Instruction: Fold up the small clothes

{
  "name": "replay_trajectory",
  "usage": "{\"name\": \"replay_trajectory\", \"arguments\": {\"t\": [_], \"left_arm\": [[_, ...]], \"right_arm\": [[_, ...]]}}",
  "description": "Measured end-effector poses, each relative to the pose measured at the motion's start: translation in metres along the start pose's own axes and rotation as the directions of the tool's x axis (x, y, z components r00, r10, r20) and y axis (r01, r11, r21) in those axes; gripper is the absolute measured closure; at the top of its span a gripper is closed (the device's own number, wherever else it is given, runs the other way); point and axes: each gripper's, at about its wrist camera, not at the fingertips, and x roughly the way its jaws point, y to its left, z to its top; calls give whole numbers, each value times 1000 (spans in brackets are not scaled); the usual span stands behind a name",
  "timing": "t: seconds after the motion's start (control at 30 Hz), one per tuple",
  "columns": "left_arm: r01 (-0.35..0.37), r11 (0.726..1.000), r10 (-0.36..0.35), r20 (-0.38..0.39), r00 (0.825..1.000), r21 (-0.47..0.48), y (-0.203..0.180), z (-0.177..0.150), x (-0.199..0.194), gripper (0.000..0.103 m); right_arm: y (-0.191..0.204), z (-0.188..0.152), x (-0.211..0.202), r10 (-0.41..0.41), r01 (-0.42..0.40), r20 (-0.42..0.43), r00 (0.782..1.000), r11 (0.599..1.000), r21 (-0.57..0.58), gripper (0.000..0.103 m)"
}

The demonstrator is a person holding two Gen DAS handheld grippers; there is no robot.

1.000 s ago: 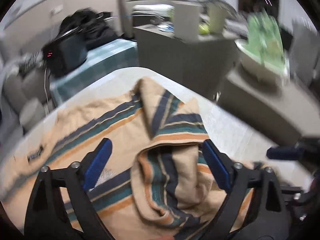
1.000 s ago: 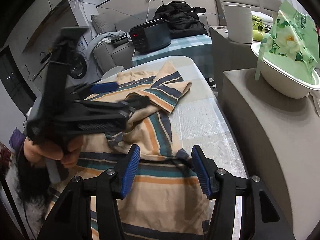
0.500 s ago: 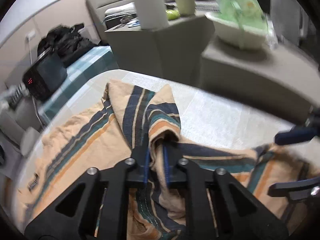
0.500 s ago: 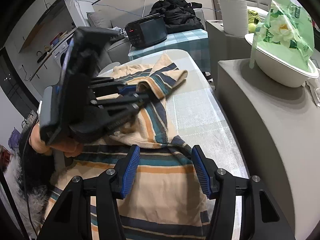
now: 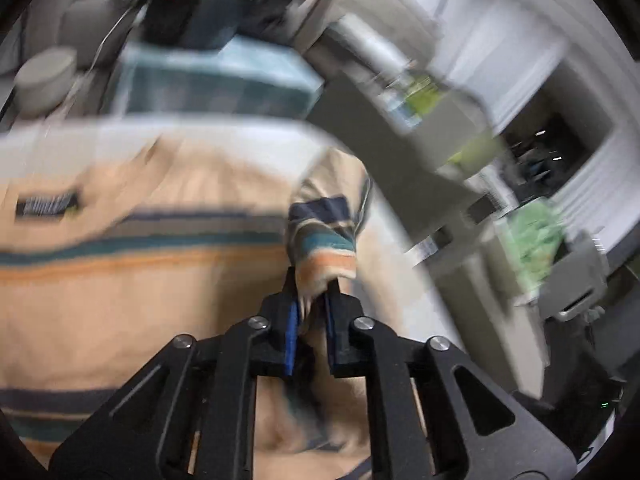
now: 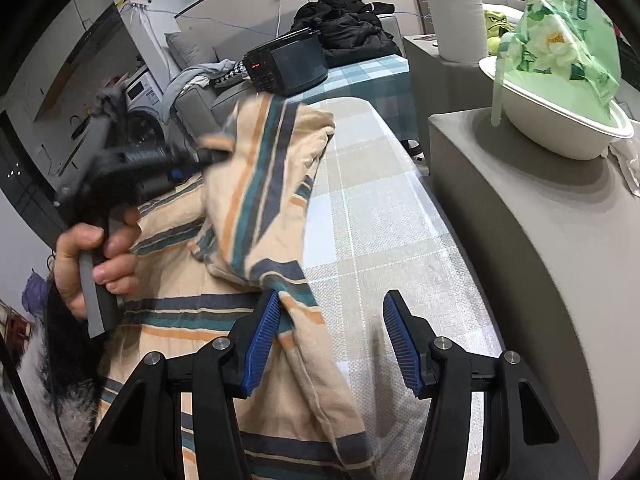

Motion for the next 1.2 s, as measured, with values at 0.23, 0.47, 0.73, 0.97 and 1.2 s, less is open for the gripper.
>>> {"name": "replay_trajectory", "arguments": {"t": [0.23,0.47,0.73,0.97,1.2], "left_arm": [[28,997,-34,-70,997,-77,22,-13,-10,44],[-10,1000,9,-147,989,-5,-2,-43,-15,44],[-87,990,106,-167,980,114,-21,-72,-25,78],[3,993,15,-146,989,121,-31,-91,-34,96],[-13,992,44,-249,968,127,-41,-110,-32,93]], "right_arm": [[11,1,11,9,-12,-36,999,997,-70,48],[32,-5,33,-67,51,-73,995,978,-202,48],[51,8,53,-102,86,-42,994,955,-283,50],[45,16,48,-133,132,18,991,948,-288,90],[20,16,43,-196,189,-9,981,957,-222,83]]}}
